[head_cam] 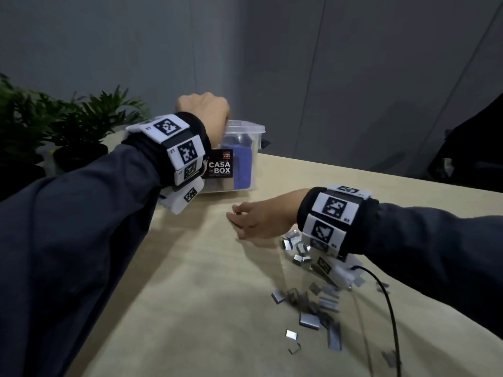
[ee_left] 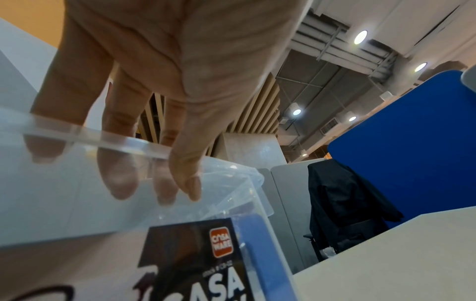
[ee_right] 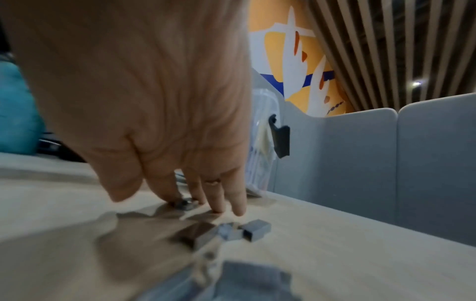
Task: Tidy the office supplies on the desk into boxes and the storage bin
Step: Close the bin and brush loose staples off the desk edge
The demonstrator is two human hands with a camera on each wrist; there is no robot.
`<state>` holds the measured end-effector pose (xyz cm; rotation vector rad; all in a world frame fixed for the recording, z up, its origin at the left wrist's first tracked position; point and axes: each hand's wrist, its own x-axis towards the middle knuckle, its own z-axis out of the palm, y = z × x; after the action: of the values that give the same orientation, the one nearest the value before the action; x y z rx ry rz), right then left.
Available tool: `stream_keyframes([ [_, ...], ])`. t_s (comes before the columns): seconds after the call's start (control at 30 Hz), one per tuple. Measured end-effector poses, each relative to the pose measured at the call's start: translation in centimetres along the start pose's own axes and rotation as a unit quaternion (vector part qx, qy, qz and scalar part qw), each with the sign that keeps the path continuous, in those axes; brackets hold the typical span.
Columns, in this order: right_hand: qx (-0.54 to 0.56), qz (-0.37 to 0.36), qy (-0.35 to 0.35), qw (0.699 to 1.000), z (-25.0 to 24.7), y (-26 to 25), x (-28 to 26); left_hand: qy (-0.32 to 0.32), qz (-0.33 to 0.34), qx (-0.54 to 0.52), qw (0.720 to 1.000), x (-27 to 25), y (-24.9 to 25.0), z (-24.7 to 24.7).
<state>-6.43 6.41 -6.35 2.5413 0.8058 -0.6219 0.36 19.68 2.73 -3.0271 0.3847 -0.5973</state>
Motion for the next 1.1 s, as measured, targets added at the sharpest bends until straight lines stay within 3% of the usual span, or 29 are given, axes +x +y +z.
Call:
stream_keyframes([
  [0.07, -0.103, -0.004, -0.028, 0.994, 0.8, -0.4, -1.7, -0.005, 0.001, 0.010, 1.000, -0.8, 0.5, 0.2],
  [0.27, -0.178, -0.027, -0.074, 0.981, 4.6, -1.2, -7.1, -0.046, 0.011, 0.071, 0.996, -3.9, 2.5, 0.7],
  [0.33, -0.097, -0.037, -0.060, 0.993, 4.9, -1.4, -9.7, -0.032, 0.018, 0.087, 0.996, -4.6, 2.9, 0.7],
  [0.37, 0.007, -0.030, -0.032, 0.999, 4.7, -1.3, -11.0, -0.010, 0.027, 0.085, 0.996, -5.0, 3.1, 0.8],
  [0.43, 0.181, 0.005, 0.056, 0.982, 4.8, 0.2, -12.8, 0.061, 0.070, 0.079, 0.993, -6.1, 3.6, 1.1],
  [0.5, 0.233, 0.067, 0.119, 0.963, 5.6, 2.7, -13.9, 0.099, 0.150, 0.085, 0.980, -7.5, 4.3, 1.7],
  [0.53, 0.242, 0.113, 0.117, 0.956, 6.1, 3.8, -14.5, 0.066, 0.195, 0.070, 0.976, -8.2, 4.6, 2.1],
  [0.6, 0.266, 0.199, 0.062, 0.941, 7.2, 5.5, -15.4, -0.098, 0.223, -0.006, 0.970, -9.4, 5.2, 2.7],
  [0.67, 0.297, 0.237, 0.000, 0.925, 8.3, 6.0, -15.6, -0.312, 0.162, -0.097, 0.931, -9.8, 5.8, 2.8],
  [0.73, 0.338, 0.248, 0.003, 0.908, 8.8, 5.5, -15.3, -0.429, 0.115, -0.125, 0.887, -10.4, 6.9, 3.1],
  [0.87, 0.452, 0.234, 0.041, 0.860, 8.7, 3.7, -13.6, -0.408, 0.146, -0.147, 0.889, -11.7, 10.2, 3.7],
  [0.93, 0.495, 0.217, 0.058, 0.839, 8.3, 3.0, -12.5, -0.440, 0.123, -0.233, 0.859, -12.0, 11.6, 3.9],
  [1.0, 0.510, 0.205, 0.068, 0.833, 7.9, 2.7, -11.6, -0.475, 0.099, -0.289, 0.825, -12.1, 12.5, 3.7],
  [1.1, 0.507, 0.207, 0.087, 0.832, 7.8, 2.4, -10.6, -0.439, 0.072, -0.320, 0.836, -12.1, 13.0, 4.1],
])
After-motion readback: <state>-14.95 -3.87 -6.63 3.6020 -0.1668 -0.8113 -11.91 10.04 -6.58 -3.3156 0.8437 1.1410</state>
